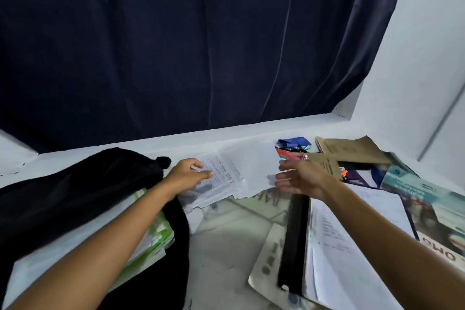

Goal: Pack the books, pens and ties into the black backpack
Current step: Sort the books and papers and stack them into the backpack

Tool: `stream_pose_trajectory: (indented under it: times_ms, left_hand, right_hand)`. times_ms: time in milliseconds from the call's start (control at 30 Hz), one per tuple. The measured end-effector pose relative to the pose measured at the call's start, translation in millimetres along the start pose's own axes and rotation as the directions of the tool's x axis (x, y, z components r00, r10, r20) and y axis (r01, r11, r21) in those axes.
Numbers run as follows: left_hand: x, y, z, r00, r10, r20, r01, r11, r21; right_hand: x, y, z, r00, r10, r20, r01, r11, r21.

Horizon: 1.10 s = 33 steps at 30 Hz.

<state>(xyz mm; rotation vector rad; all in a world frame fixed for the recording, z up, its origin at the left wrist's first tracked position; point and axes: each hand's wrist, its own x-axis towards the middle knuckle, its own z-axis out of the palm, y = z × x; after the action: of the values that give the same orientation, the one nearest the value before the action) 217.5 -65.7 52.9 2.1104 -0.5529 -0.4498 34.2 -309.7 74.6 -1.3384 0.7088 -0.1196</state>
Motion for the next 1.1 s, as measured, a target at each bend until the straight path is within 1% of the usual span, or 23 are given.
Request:
stream_pose_trajectory:
  times_ms: [100,200,267,333,433,533,600,700,733,867,933,1000,1100]
  left_hand:
    - [22,2,12,0.984,-0.129,-0.119,0.13,0.992,-0.002]
    - [38,0,20,0.943,-0.257,-0.212,0.262,0.965,-0.004]
    - [45,-2,23,0.914,-0.318,-0.253,0.326,0.945,-0.01]
    - [50,-9,24,0.889,-0.375,-0.264,0.377,0.925,-0.044]
    - [56,-15,27,0.846,-0.46,-0.271,0.447,0.888,-0.112]
    - [58,-13,33,0.814,-0.512,-0.275,0.499,0.858,-0.122]
    - [57,-12,34,0.805,-0.521,-0.283,0.523,0.849,-0.076]
    - [61,-21,39,0.819,-0.494,-0.292,0.541,0.834,0.106]
    - [61,-23,41,0.824,-0.482,-0.297,0.537,0.832,0.141]
    - [65,-25,59,0.876,-0.391,-0.282,0.453,0.868,0.203]
    - [66,-22,66,0.887,-0.374,-0.271,0.434,0.875,0.214]
    - [69,-20,73,0.892,-0.372,-0.258,0.424,0.886,0.188]
    - [72,-13,85,0.917,-0.314,-0.246,0.376,0.885,0.275]
  right_hand:
    - [42,-19,-27,1.0,0.002,-0.01,-0.002,0.998,-0.059]
    - [83,-34,-39,1.0,0.009,0.015,-0.007,0.996,-0.092]
    - [109,-40,-43,1.0,0.013,0.011,-0.011,0.991,-0.132]
    - [132,-44,-45,0.999,0.039,-0.023,-0.043,0.977,-0.21]
    - [156,-47,-44,0.992,0.123,0.001,-0.117,0.95,-0.289]
    - [170,-45,-39,0.989,0.15,0.01,-0.137,0.926,-0.351]
    - [180,-41,-36,0.99,0.141,0.021,-0.124,0.925,-0.36]
    - [190,-37,-30,0.992,0.122,0.024,-0.102,0.907,-0.408]
    - [194,-36,-28,0.992,0.124,0.025,-0.102,0.9,-0.423]
    - [196,-31,-15,0.995,0.099,0.032,-0.074,0.889,-0.452]
    - [196,-29,-7,0.998,0.066,0.018,-0.049,0.873,-0.486]
    - [196,-28,0,0.999,0.047,0.011,-0.035,0.868,-0.496]
    - [195,-27,8,0.999,0.029,0.015,-0.017,0.864,-0.503]
